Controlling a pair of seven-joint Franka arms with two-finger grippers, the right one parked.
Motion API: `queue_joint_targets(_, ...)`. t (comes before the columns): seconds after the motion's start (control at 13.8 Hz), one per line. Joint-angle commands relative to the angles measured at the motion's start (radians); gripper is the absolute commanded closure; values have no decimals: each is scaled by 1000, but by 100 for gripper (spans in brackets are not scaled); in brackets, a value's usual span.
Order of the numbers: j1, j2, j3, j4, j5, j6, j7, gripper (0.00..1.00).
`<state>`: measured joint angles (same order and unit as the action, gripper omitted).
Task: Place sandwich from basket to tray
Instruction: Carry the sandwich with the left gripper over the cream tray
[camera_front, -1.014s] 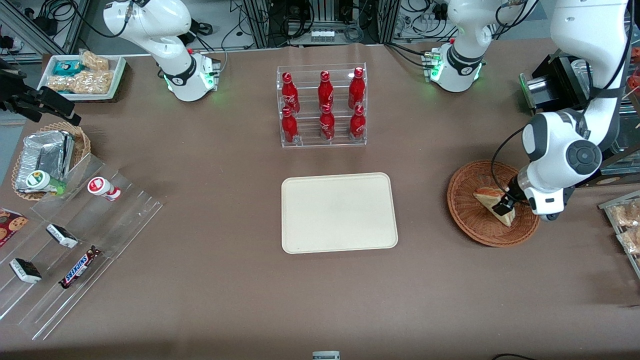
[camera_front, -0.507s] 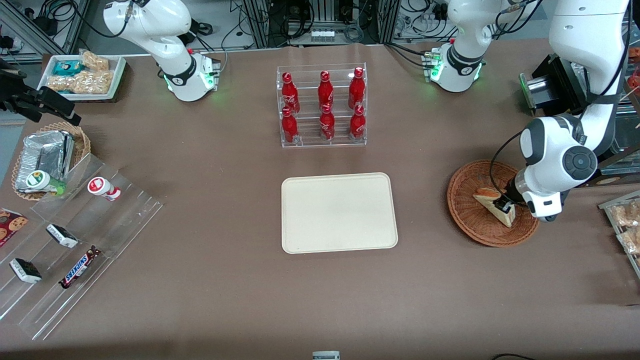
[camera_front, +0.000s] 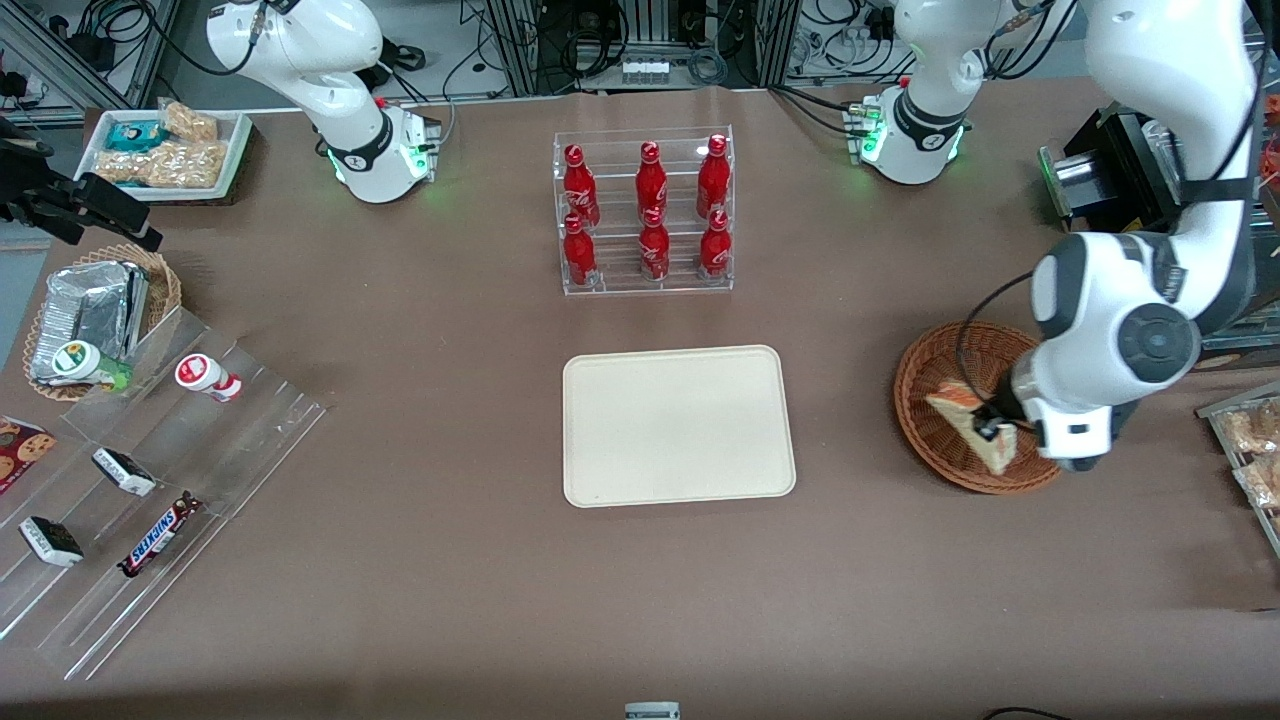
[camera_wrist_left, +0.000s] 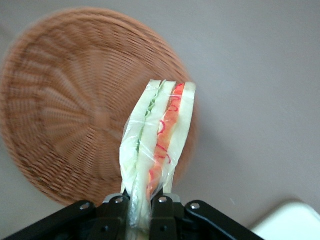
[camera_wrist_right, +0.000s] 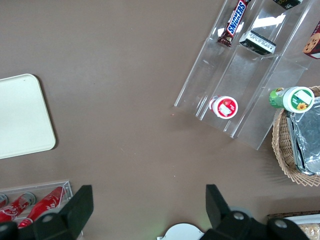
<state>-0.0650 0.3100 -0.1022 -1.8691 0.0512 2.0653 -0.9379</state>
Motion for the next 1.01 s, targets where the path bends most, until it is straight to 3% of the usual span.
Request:
queue_joint_targets(0.0,-77,88,-40,105,-51,-24,42,95)
queue_joint_targets(0.51,-359,325,-71,364,-50,-19,-110,95)
queue_joint_targets(0.94,-502,451,-68,487,-30,25,-142,95)
